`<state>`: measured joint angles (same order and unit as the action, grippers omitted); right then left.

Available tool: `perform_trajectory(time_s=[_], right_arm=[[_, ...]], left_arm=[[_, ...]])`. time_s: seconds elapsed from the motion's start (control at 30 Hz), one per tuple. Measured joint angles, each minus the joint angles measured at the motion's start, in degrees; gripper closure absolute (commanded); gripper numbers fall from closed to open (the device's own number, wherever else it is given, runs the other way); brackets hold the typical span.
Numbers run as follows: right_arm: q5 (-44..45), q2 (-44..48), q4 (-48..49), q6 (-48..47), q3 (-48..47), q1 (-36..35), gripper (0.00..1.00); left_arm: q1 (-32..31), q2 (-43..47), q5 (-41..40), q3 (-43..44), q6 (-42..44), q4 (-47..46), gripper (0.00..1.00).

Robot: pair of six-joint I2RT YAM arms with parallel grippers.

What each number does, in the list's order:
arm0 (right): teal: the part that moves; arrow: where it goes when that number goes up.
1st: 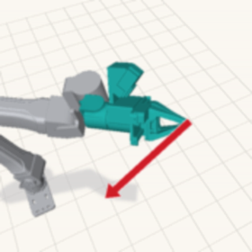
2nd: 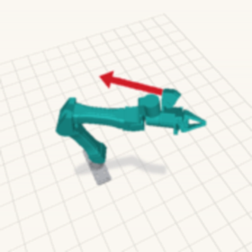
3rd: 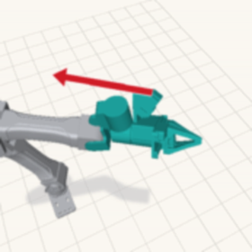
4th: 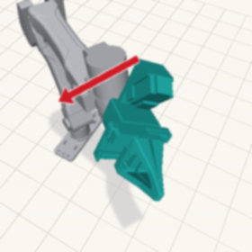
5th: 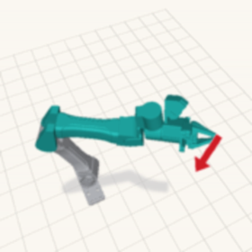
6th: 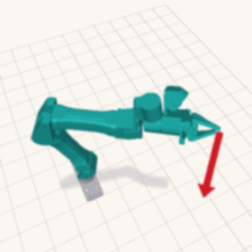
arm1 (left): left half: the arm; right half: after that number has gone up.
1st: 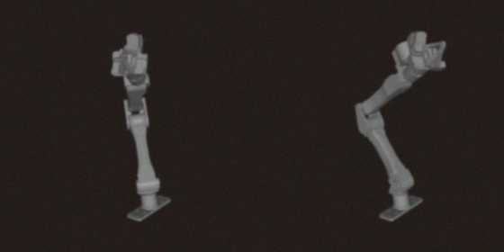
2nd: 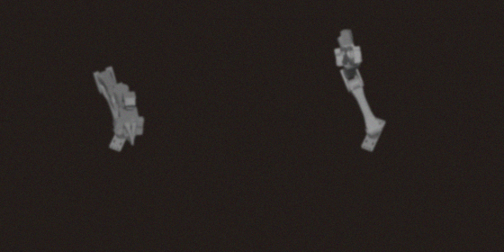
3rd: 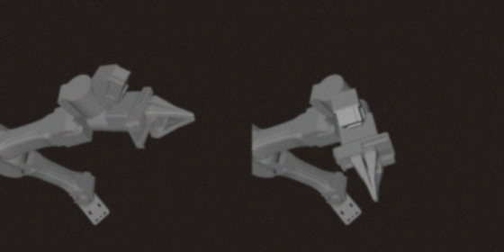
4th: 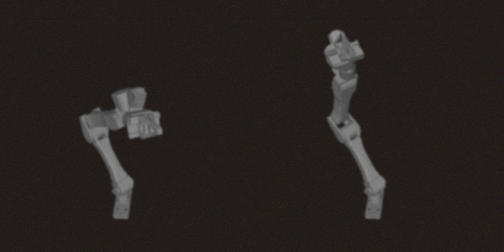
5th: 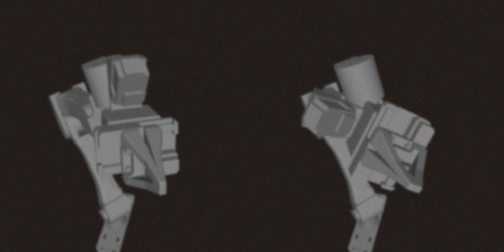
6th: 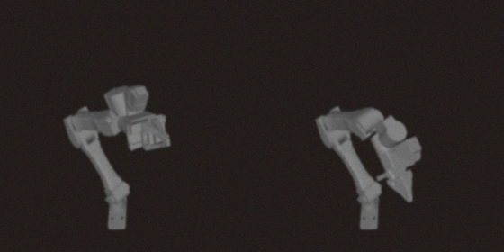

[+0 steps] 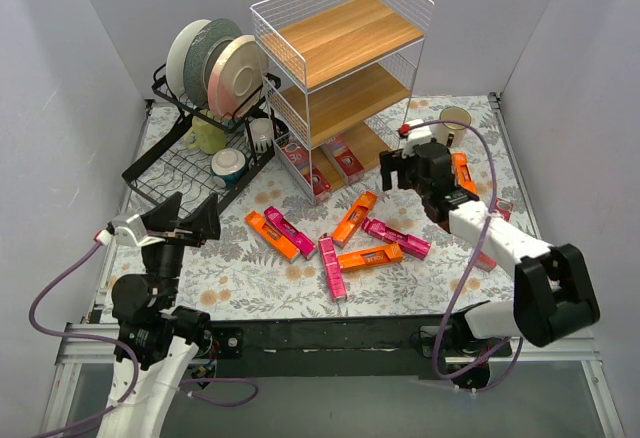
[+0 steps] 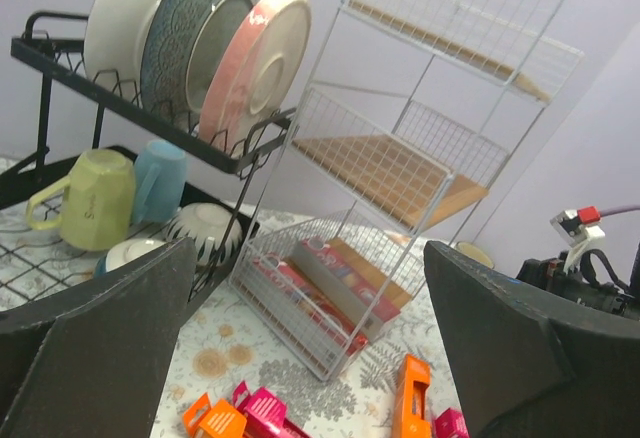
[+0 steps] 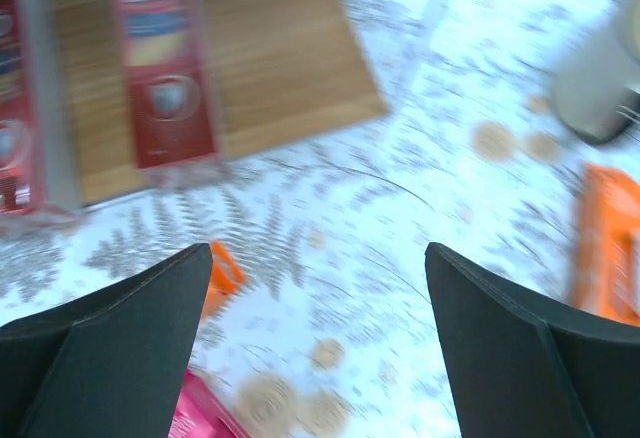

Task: Place and organize the toothpastes onto the shelf

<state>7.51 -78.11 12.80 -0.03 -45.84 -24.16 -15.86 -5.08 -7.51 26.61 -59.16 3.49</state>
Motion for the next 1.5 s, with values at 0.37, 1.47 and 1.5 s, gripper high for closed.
perform_trajectory(time_s=[0.37,1.47,1.5], right_arm=[[15.04,11.93,-24.76,12.74,0.26,20.46,0.01],[0.13,17.22,-29.09,19.76,14.38,40.19,0.27],[-0.57,17.77,-29.05,19.69,14.69,40.13,0.27]], left_arm=[[-2.84,5.14,-1.86,0.0,0.02,0.11,0.02],[-4.59,5.14,-2.69,0.0,0.26,0.79,0.02],[-4.59,5.14,-2.67,0.0,0.26,0.79,0.02]])
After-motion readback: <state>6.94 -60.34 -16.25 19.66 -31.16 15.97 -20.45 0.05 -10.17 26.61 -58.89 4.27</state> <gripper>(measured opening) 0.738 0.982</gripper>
